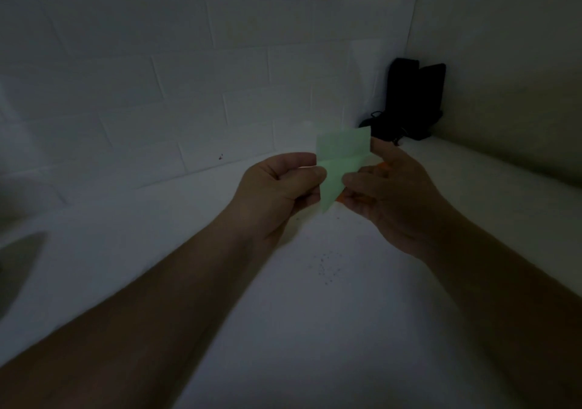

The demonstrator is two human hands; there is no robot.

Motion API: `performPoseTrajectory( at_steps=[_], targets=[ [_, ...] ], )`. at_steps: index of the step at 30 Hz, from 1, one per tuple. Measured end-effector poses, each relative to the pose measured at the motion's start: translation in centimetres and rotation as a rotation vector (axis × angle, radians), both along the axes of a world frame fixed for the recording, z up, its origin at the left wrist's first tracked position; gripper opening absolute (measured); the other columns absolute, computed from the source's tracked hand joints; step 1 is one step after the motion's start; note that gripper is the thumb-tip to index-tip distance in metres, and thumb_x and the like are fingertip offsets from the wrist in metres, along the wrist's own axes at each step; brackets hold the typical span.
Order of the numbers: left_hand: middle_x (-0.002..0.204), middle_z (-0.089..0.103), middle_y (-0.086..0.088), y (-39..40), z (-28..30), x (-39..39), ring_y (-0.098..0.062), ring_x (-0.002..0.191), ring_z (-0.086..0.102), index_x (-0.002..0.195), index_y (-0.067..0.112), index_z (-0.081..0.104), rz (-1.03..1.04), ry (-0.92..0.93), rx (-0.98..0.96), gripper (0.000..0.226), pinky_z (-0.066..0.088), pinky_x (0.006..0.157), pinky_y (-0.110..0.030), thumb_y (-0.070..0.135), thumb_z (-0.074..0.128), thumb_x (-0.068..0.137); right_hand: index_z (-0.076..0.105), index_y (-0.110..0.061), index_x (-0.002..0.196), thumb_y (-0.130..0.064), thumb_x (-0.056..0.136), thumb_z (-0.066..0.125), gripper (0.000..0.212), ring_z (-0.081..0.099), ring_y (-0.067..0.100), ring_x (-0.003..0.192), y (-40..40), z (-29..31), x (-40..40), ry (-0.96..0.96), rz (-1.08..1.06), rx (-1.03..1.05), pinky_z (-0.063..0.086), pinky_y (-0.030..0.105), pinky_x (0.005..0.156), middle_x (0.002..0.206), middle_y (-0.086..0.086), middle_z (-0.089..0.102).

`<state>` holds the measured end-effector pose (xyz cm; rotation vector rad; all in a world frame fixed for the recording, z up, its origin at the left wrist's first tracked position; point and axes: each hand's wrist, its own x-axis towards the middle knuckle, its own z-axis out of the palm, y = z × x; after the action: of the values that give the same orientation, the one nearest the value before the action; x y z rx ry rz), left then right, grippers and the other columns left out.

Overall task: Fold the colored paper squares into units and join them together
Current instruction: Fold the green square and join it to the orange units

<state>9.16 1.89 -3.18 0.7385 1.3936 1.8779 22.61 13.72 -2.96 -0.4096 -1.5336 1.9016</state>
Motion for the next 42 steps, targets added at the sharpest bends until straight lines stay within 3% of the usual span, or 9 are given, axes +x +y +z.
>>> performPoseTrajectory(
  at_steps=[8, 11, 17, 24, 27, 30, 35, 38, 42],
  targets=[
    [0.094, 0.080, -0.008, -0.1, 0.1, 0.1, -0.013, 0.075, 0.074, 0.110, 0.006, 0.073, -0.036, 0.020, -0.016, 0.019, 0.057, 0.067, -0.021, 0.001, 0.070, 0.092, 0.046, -0.010, 0.145, 0.012, 0.085, 0.064, 0.067, 0.070, 0.036, 0.095, 1.1, 0.0, 0.3, 0.037, -0.006, -0.063, 0.057, 0.052, 0.088, 0.096, 0.027, 0.067],
    [0.090, 0.078, -0.008, 0.0, 0.0, 0.0, -0.012, 0.072, 0.070, 0.108, 0.007, 0.074, -0.009, 0.018, -0.027, 0.019, 0.056, 0.067, -0.022, 0.001, 0.072, 0.090, 0.046, -0.013, 0.145, 0.009, 0.087, 0.063, 0.065, 0.070, 0.035, 0.105, 1.1, 0.0, 0.2, 0.019, -0.008, -0.059, 0.056, 0.051, 0.091, 0.113, 0.022, 0.070],
    [0.068, 0.074, 0.003, -0.1, 0.2, 0.1, -0.006, 0.057, 0.068, 0.090, 0.013, 0.072, -0.023, 0.016, -0.013, 0.018, 0.054, 0.058, -0.018, -0.005, 0.067, 0.092, 0.058, -0.020, 0.133, 0.011, 0.085, 0.062, 0.057, 0.064, 0.022, 0.073, 1.1, 0.5, 0.8, 0.010, -0.093, -0.079, 0.058, 0.034, 0.072, 0.075, 0.010, 0.059],
    [0.099, 0.078, -0.017, -0.1, 0.2, -0.4, -0.026, 0.087, 0.071, 0.104, 0.009, 0.075, 0.016, 0.034, -0.040, 0.020, 0.060, 0.086, -0.039, -0.003, 0.067, 0.091, 0.059, -0.019, 0.130, 0.013, 0.087, 0.057, 0.053, 0.064, 0.029, 0.080, 0.4, 0.8, 0.7, -0.029, -0.068, -0.044, 0.060, 0.045, 0.080, 0.086, 0.019, 0.061],
    [0.105, 0.077, -0.019, -0.2, 0.3, -0.5, -0.031, 0.093, 0.074, 0.105, 0.006, 0.075, -0.033, 0.059, -0.049, 0.023, 0.060, 0.088, -0.040, -0.006, 0.059, 0.093, 0.058, -0.022, 0.130, 0.016, 0.083, 0.062, 0.061, 0.065, 0.024, 0.070, 0.1, 0.8, 1.1, -0.177, -0.074, 0.169, 0.062, 0.040, 0.075, 0.072, 0.014, 0.065],
    [0.096, 0.078, -0.012, -0.5, 0.3, -0.5, -0.022, 0.085, 0.073, 0.096, 0.012, 0.078, -0.064, 0.071, -0.088, 0.022, 0.061, 0.075, -0.034, -0.001, 0.059, 0.094, 0.059, -0.026, 0.130, 0.017, 0.077, 0.067, 0.069, 0.069, 0.021, 0.065, -0.4, 0.6, 0.9, -0.314, -0.062, 0.312, 0.061, 0.034, 0.069, 0.086, 0.015, 0.070],
    [0.074, 0.069, -0.005, -0.6, 1.2, -0.9, -0.017, 0.061, 0.066, 0.097, 0.014, 0.073, -0.075, -0.308, -0.026, 0.030, 0.057, 0.070, -0.033, 0.037, 0.054, 0.102, 0.062, -0.022, 0.125, 0.015, 0.083, 0.065, 0.056, 0.066, 0.022, 0.071, 0.2, 0.8, 0.5, -0.131, -0.126, 0.056, 0.058, 0.036, 0.073, 0.101, 0.020, 0.064],
    [0.082, 0.070, -0.005, -0.6, 1.2, -1.3, -0.019, 0.060, 0.066, 0.103, 0.009, 0.070, -0.107, -0.475, 0.057, 0.032, 0.055, 0.069, -0.032, 0.019, 0.040, 0.098, 0.064, -0.019, 0.128, 0.007, 0.086, 0.068, 0.049, 0.068, 0.021, 0.080, 0.8, 0.5, 0.3, -0.010, -0.110, -0.082, 0.057, 0.032, 0.074, 0.115, 0.023, 0.064],
    [0.089, 0.072, -0.006, -0.2, 0.5, 0.2, -0.014, 0.072, 0.068, 0.099, 0.010, 0.069, -0.136, -0.202, -0.005, 0.022, 0.059, 0.075, -0.027, -0.007, 0.055, 0.094, 0.060, -0.017, 0.132, 0.005, 0.087, 0.068, 0.050, 0.073, 0.023, 0.091, 0.0, 0.2, 0.0, 0.008, -0.095, -0.008, 0.058, 0.035, 0.078, 0.103, 0.012, 0.074]
  ],
)
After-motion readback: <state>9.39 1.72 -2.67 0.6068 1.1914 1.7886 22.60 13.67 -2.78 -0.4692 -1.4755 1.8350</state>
